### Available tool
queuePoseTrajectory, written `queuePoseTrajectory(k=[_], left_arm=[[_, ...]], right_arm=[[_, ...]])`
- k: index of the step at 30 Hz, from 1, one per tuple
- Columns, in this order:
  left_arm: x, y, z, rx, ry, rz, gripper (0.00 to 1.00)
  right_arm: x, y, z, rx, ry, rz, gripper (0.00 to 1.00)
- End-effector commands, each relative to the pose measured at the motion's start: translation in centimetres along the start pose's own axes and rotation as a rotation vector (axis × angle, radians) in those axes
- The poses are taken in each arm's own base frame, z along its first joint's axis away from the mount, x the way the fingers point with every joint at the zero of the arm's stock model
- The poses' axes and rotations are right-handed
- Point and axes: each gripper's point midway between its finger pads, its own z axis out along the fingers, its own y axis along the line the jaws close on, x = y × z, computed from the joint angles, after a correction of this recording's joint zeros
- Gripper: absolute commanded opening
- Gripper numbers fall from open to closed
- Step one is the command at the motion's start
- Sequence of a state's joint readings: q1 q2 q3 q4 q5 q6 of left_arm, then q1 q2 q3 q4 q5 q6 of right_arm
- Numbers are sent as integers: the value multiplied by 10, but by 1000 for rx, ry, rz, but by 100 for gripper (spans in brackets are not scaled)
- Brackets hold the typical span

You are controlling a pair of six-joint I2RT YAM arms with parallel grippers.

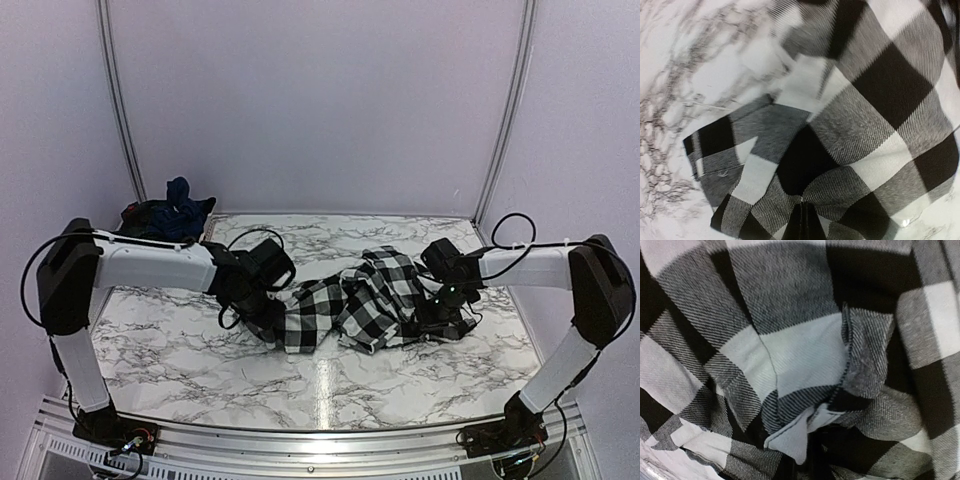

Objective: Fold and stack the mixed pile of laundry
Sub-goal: Adjust the crumpled shirt at the center of the board.

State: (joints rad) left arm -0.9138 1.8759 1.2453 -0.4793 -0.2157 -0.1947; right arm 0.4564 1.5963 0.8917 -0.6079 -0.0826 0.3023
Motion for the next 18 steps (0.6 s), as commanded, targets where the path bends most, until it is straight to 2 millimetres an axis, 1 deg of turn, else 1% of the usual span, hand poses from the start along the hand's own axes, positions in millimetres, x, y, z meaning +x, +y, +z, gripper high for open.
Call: queuePoseTrajectory(k=[1, 3, 5, 7, 10, 12, 14, 16, 18], left_arm=[[-66, 44, -77, 11, -214, -112, 0], [-84, 63, -99, 4, -274, -145, 0], [-99, 82, -121, -14, -326, -180, 0], [-115, 100, -147, -41, -391, -207, 0], [-139, 131, -191, -95, -507, -256, 0], [-151, 152, -223, -133, -583, -293, 0], [-159, 175, -254, -182, -654, -337, 0], [-164, 198, -284, -220, -720, -384, 0], [-165, 218, -312, -255, -781, -431, 0]], right_arm=[[-51, -3, -41, 81, -160, -15, 0], [-74, -4, -74, 89, -243, -12, 0], [-99, -7, -112, 85, -331, -6, 0], [-123, -14, -155, 74, -434, 12, 0], [-152, -23, -220, 85, -580, 12, 0], [-163, -28, -251, 110, -636, 5, 0], [-170, -33, -275, 143, -680, -7, 0], [-175, -39, -294, 181, -714, -7, 0], [-177, -46, -311, 201, -742, 1, 0]])
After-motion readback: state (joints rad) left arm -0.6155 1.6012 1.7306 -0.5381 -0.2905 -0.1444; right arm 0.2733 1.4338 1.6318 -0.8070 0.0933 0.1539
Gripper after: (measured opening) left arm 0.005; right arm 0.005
